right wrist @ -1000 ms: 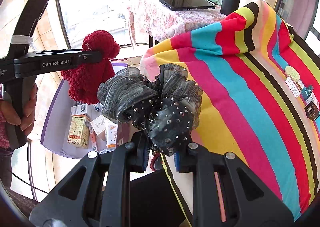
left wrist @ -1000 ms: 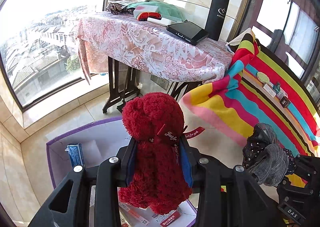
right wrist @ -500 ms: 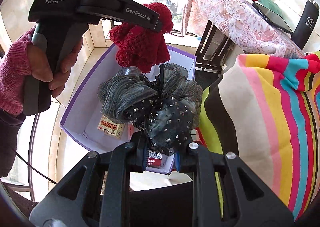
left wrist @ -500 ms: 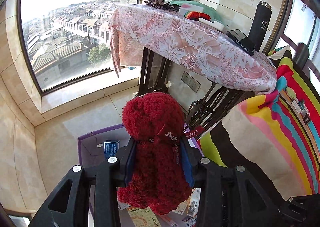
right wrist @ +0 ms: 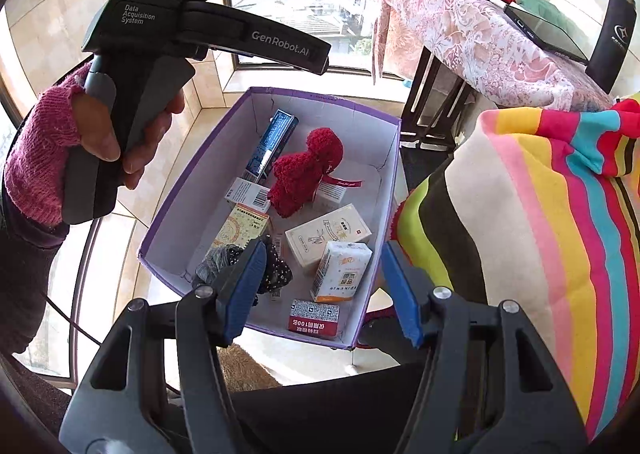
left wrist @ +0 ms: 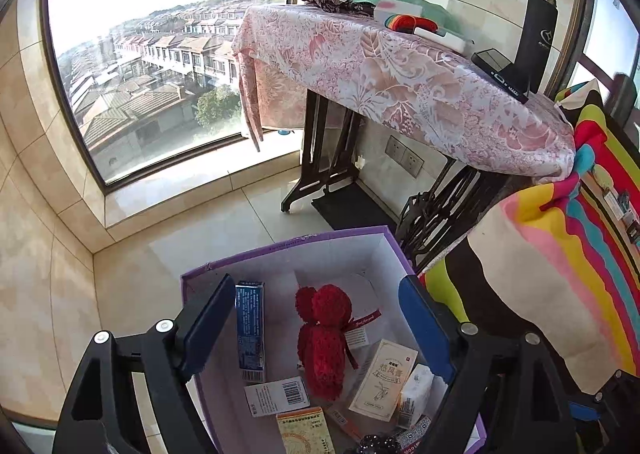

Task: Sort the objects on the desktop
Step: 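Open both tools to drop the plush and scrunchie into the bin, then move both open tools back over the remaining boxes on the table, then grasp the black instruction box with the right tool while the left tool grasps the white barcode box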

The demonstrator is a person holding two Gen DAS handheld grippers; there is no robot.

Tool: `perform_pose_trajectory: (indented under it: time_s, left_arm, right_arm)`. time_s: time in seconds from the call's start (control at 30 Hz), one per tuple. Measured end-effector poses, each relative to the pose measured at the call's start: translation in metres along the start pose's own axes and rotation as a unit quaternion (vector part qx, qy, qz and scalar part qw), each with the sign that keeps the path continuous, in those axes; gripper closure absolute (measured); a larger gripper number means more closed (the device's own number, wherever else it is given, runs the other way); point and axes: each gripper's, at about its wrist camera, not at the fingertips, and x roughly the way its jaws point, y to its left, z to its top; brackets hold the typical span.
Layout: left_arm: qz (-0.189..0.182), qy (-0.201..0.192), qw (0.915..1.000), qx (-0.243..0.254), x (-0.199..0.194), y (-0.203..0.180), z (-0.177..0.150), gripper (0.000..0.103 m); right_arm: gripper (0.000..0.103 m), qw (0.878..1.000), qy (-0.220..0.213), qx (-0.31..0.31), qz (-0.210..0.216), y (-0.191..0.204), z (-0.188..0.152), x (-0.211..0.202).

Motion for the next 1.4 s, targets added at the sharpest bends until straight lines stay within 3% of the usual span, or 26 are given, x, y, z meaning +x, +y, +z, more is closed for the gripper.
perform_pose_trajectory:
  time_s: [0.1, 0.2, 0.37, 0.43, 0.5, 0.6, 0.73, 0.83, 0.93, 1.0, 1.1, 1.2, 1.27, 1.3, 1.33, 1.4]
  left_arm:
    - [-0.012, 0.001, 0.9995, 0.029, -0.003, -0.028, 0.001, 0.019]
    - [-0.047, 0.005, 0.9967, 0.066, -0.008, -0.066, 0.003, 0.019]
    - [-0.135, 0.018, 0.9805, 0.142, -0.014, -0.160, 0.012, 0.019]
    - [-0.175, 0.032, 0.9708, 0.161, -0.013, -0.201, 0.016, 0.018]
    - [-0.204, 0.044, 0.9621, 0.175, -0.007, -0.244, 0.022, 0.017]
    - [-0.207, 0.049, 0.9596, 0.184, 0.008, -0.307, 0.033, 0.017]
    - [-0.221, 0.075, 0.9594, 0.158, 0.035, -0.384, 0.052, 0.017]
    - [-0.216, 0.079, 0.9645, 0.129, 0.051, -0.425, 0.063, 0.017]
    - [-0.213, 0.083, 0.9681, 0.104, 0.063, -0.456, 0.071, 0.017]
    - [-0.207, 0.087, 0.9704, 0.089, 0.071, -0.474, 0.076, 0.017]
    - [-0.201, 0.099, 0.9727, 0.061, 0.086, -0.500, 0.083, 0.017]
    - [-0.194, 0.111, 0.9739, 0.038, 0.100, -0.527, 0.087, 0.017]
    - [-0.184, 0.110, 0.9762, 0.030, 0.104, -0.546, 0.088, 0.017]
    - [-0.182, 0.110, 0.9768, 0.026, 0.106, -0.554, 0.090, 0.017]
    - [-0.178, 0.110, 0.9777, 0.020, 0.108, -0.562, 0.091, 0.017]
    - [-0.163, 0.109, 0.9806, 0.003, 0.111, -0.575, 0.094, 0.017]
  right_arm:
    - [0.035, 0.998, -0.023, 0.050, -0.037, -0.037, -0.011, -0.027]
    - [0.030, 0.988, -0.044, 0.116, -0.086, -0.086, -0.028, -0.059]
    - [0.023, 0.954, -0.055, 0.233, -0.182, -0.197, -0.059, -0.098]
    - [0.020, 0.931, -0.062, 0.288, -0.216, -0.245, -0.076, -0.115]
    - [0.018, 0.900, -0.067, 0.351, -0.251, -0.298, -0.095, -0.130]
    - [0.018, 0.846, -0.088, 0.443, -0.285, -0.376, -0.120, -0.151]
    - [0.018, 0.788, -0.097, 0.533, -0.292, -0.463, -0.143, -0.161]
    - [0.018, 0.757, -0.084, 0.584, -0.280, -0.509, -0.154, -0.150]
    - [0.018, 0.743, -0.063, 0.604, -0.281, -0.542, -0.159, -0.135]
    - [0.018, 0.739, -0.047, 0.611, -0.278, -0.557, -0.162, -0.126]
    - [0.018, 0.748, -0.017, 0.600, -0.284, -0.566, -0.167, -0.117]
    - [0.018, 0.777, -0.020, 0.564, -0.281, -0.559, -0.173, -0.122]
    - [0.032, 0.800, -0.021, 0.523, -0.293, -0.548, -0.176, -0.132]
    - [0.052, 0.811, -0.021, 0.506, -0.291, -0.543, -0.178, -0.136]
    - [0.061, 0.818, -0.008, 0.492, -0.297, -0.539, -0.182, -0.139]
    - [0.061, 0.832, 0.000, 0.463, -0.305, -0.529, -0.192, -0.145]
